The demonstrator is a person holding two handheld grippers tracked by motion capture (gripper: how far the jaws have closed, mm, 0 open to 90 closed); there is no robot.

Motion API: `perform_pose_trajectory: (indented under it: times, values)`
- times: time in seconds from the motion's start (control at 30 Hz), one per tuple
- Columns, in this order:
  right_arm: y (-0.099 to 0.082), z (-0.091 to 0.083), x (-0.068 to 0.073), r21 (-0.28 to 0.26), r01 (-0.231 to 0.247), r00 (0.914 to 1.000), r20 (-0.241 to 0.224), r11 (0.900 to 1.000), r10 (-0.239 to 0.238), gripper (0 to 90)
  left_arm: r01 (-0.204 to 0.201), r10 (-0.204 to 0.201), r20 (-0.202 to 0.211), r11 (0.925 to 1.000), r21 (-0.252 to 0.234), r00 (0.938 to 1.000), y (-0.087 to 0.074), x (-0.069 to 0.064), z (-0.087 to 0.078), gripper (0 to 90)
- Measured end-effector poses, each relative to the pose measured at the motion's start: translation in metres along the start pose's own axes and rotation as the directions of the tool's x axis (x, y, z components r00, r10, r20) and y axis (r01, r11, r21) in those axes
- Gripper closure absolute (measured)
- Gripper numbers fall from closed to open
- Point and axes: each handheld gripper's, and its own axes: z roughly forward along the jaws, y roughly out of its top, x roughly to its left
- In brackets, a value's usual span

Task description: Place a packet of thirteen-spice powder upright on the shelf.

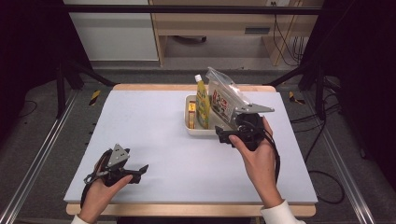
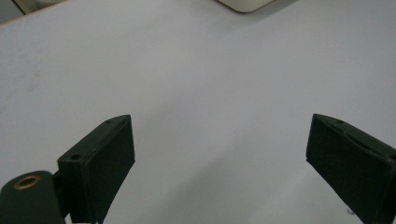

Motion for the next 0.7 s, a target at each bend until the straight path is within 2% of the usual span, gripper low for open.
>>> perform_pose_trajectory:
  times: [0.3,0.4,0.7]
  values:
    - [-0.007,-0.014,-0.015,-0.007,0.033,0.9964,0.078,0.9994,-0.032,5.8,0.011,-0.011,-0.001,0.9999,-0.007,0.9999,-0.001,0.002,-0.001,6.8]
    - [-0.012,-0.017,-0.022,0.002,0.025,0.995,0.096,0.9997,-0.025,5.7,0.011,-0.011,-0.003,0.9999,-0.007,0.9999,-0.001,0.002,-0.001,6.8]
    - [-0.029,-0.028,-0.046,-0.017,-0.021,0.9912,0.13,0.9996,0.023,5.8,0.01,-0.01,-0.004,0.9999,-0.006,0.9999,-0.001,0.002,-0.001,6.7]
